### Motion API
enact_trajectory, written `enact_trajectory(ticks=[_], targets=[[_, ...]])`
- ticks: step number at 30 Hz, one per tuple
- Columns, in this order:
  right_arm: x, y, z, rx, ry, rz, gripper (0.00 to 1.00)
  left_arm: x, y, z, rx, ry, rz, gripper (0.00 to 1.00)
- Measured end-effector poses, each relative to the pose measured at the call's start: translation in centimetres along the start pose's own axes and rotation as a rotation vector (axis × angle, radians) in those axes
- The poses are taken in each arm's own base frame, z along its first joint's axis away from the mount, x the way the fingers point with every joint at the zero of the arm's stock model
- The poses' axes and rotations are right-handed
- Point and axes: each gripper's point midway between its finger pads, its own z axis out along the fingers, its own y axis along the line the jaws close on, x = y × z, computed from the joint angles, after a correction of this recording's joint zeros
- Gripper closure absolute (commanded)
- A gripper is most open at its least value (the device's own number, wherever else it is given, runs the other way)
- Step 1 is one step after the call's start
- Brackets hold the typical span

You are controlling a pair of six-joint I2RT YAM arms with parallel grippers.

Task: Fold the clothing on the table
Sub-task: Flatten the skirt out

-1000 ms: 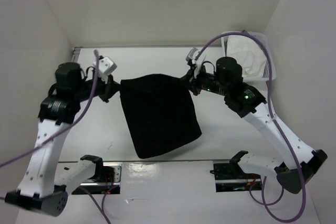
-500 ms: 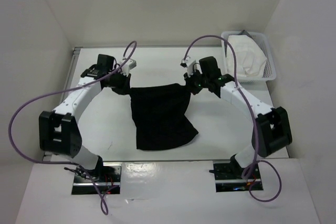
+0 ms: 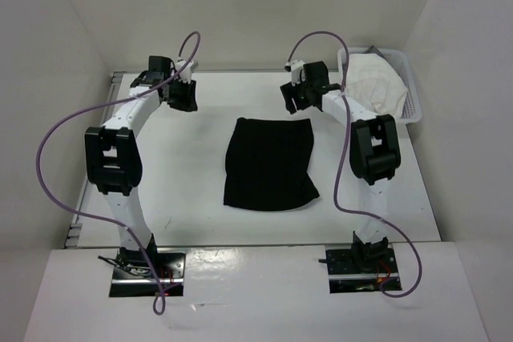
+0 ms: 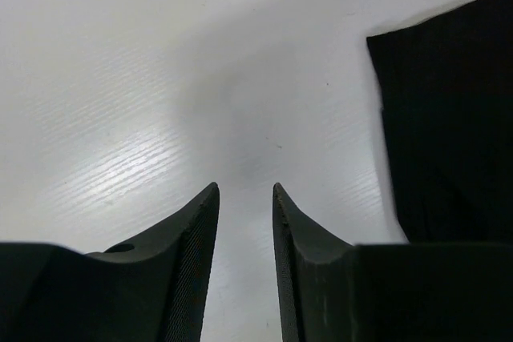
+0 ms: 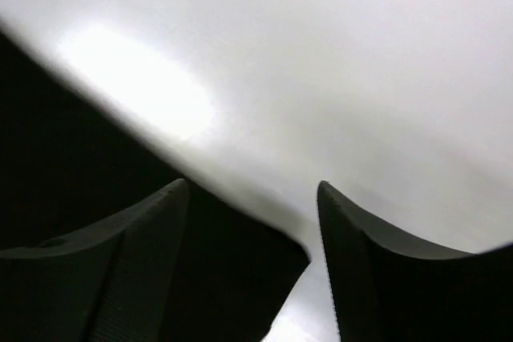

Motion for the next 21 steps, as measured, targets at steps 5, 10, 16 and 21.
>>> enact_trajectory(ticks=[5,10,16,21], targets=[[-0.2,-3.8,0.7,0.133,0.014,0.080,0.27,0.3,-0.5,-1.1,0.008,-0.002,-0.014,0.54],[0.2,-6.7,-6.3,0.230,0.004,0.167,0.20,2.8,-3.4,-8.6,0.002,-0.012,-0.009,0.30],[-4.0,-4.0,-18.7,0.276,-0.203,0.128,0.15,0.8,-7.7,-21.2,-0.079,-0.294,0.125,0.12],[-4.3,-3.0,-18.7,0.244,-0.223,0.096,0.15,3.1,-9.8,-19.1,-0.032,-0.225,0.158,0.07]])
